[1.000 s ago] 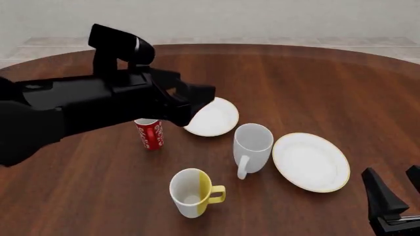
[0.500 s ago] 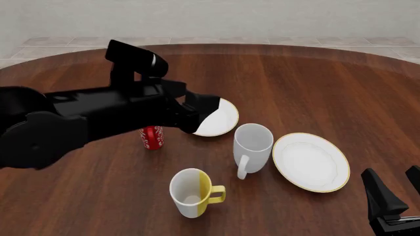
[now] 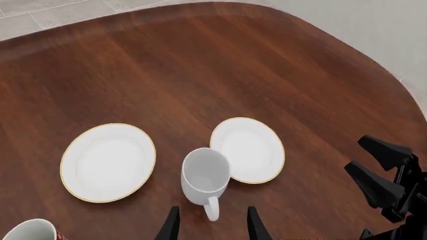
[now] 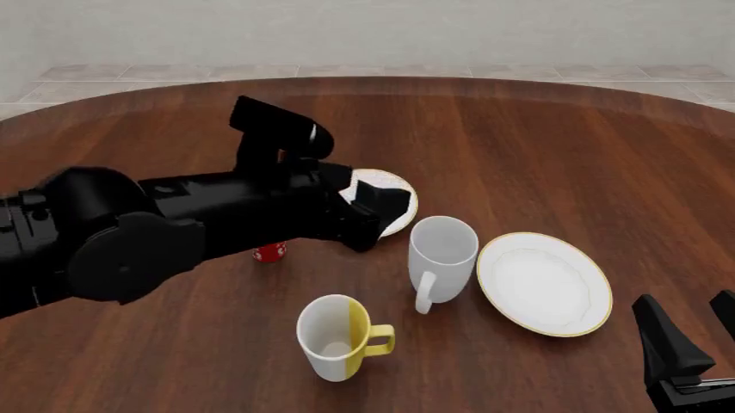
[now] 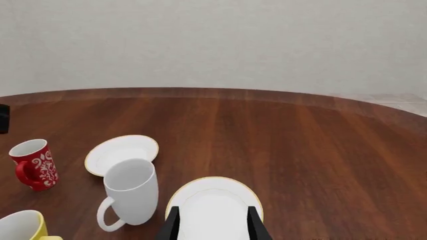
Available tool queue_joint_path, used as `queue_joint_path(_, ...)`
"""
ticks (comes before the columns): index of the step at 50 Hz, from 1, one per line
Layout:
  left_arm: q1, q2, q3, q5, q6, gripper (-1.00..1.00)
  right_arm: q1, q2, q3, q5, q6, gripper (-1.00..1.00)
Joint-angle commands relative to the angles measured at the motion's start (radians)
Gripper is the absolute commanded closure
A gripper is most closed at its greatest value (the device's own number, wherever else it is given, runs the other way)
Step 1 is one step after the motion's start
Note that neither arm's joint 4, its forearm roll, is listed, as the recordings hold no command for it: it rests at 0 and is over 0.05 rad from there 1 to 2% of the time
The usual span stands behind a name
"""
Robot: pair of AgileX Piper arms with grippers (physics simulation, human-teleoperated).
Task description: Put the white mug on the left plate.
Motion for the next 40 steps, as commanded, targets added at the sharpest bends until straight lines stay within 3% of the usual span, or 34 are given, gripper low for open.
queue_joint_path(1,-0.014,0.056,0.001,-0.031,-0.01,-1.0,0.0,0.0,0.0,0.0,0.001,-1.0)
queue_joint_path(40,0.022,0.134,0.001,-0.089,-0.02,-1.0,0.007,0.0,0.0,0.003,0.0,-1.0)
